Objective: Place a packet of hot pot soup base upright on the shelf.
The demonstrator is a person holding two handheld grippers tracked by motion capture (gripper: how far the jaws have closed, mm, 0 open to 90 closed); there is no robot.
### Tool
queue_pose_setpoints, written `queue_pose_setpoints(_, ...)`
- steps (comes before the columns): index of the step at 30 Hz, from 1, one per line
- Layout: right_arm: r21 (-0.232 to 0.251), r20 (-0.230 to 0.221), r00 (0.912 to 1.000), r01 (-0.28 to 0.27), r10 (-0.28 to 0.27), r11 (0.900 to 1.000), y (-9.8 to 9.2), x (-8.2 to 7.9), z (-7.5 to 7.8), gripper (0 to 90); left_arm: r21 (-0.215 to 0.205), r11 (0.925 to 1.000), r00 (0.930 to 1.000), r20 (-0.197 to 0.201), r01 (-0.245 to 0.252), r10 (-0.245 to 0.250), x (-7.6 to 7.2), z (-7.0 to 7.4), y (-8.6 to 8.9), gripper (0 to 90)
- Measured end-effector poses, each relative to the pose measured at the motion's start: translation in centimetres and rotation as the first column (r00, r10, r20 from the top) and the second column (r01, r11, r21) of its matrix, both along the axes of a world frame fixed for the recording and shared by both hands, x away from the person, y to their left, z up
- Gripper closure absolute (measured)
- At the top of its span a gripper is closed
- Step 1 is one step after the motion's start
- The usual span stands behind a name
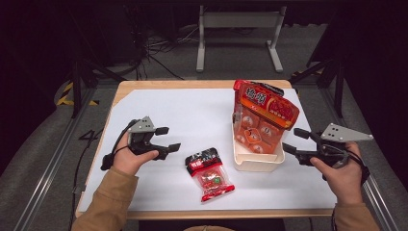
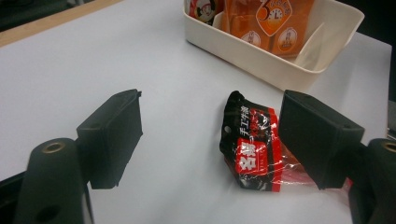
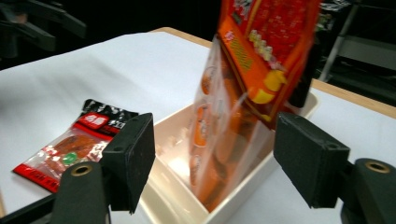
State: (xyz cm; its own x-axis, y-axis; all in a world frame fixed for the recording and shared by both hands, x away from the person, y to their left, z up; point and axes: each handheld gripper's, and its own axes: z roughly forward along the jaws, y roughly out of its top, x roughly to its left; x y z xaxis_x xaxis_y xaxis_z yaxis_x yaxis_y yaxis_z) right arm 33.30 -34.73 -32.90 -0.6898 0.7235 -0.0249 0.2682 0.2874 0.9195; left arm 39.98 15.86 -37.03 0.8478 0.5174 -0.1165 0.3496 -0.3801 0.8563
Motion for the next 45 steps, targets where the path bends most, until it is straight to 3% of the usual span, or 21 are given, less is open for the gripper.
queue_pose_setpoints(8, -0.008, 0.011, 0.9989, -0.046, 0.046, 0.999, 0.8, -0.5, 0.2, 28.3, -0.010, 0.9992, 0.9977, -0.056, 0.038, -0.039, 0.1, -1.0, -0.7, 30.7)
queue_pose_setpoints(16, -0.012, 0.018, 0.9977, -0.065, 0.065, 0.998, 1.1, -0.5, 0.2, 28.2, -0.028, 0.9944, 0.9847, -0.139, 0.102, -0.105, 0.2, -2.5, -2.0, 47.4)
queue_pose_setpoints(23, -0.022, 0.018, 0.9972, -0.072, 0.072, 0.997, 1.4, -0.6, 0.2, 28.0, -0.007, 0.9959, 0.9838, -0.155, 0.090, -0.090, 0.8, -4.2, -2.8, 45.3)
queue_pose_setpoints(25, -0.028, 0.023, 0.9969, -0.074, 0.075, 0.997, 1.5, -0.6, 0.2, 28.0, -0.017, 0.9964, 0.9869, -0.138, 0.083, -0.084, 1.0, -4.7, -3.0, 46.7)
queue_pose_setpoints(28, -0.026, 0.021, 0.9968, -0.077, 0.077, 0.997, 1.5, -0.6, 0.2, 27.7, -0.028, 0.9948, 0.9824, -0.157, 0.098, -0.101, 1.1, -5.3, -3.3, 49.1)
queue_pose_setpoints(35, -0.027, 0.016, 0.9964, -0.083, 0.083, 0.996, 1.6, -0.5, 0.1, 27.3, -0.027, 0.9961, 0.9781, -0.189, 0.083, -0.087, 1.4, -6.3, -3.6, 49.2)
queue_pose_setpoints(39, -0.028, 0.010, 0.9966, -0.081, 0.082, 0.996, 1.6, -0.5, 0.0, 27.0, -0.017, 0.9958, 0.9710, -0.221, 0.090, -0.091, 1.4, -6.7, -3.9, 49.7)
queue_pose_setpoints(45, -0.035, 0.002, 0.9965, -0.083, 0.083, 0.996, 1.6, -0.5, -0.1, 26.8, -0.007, 0.9953, 0.9686, -0.230, 0.096, -0.095, 1.4, -7.1, -4.5, 48.3)
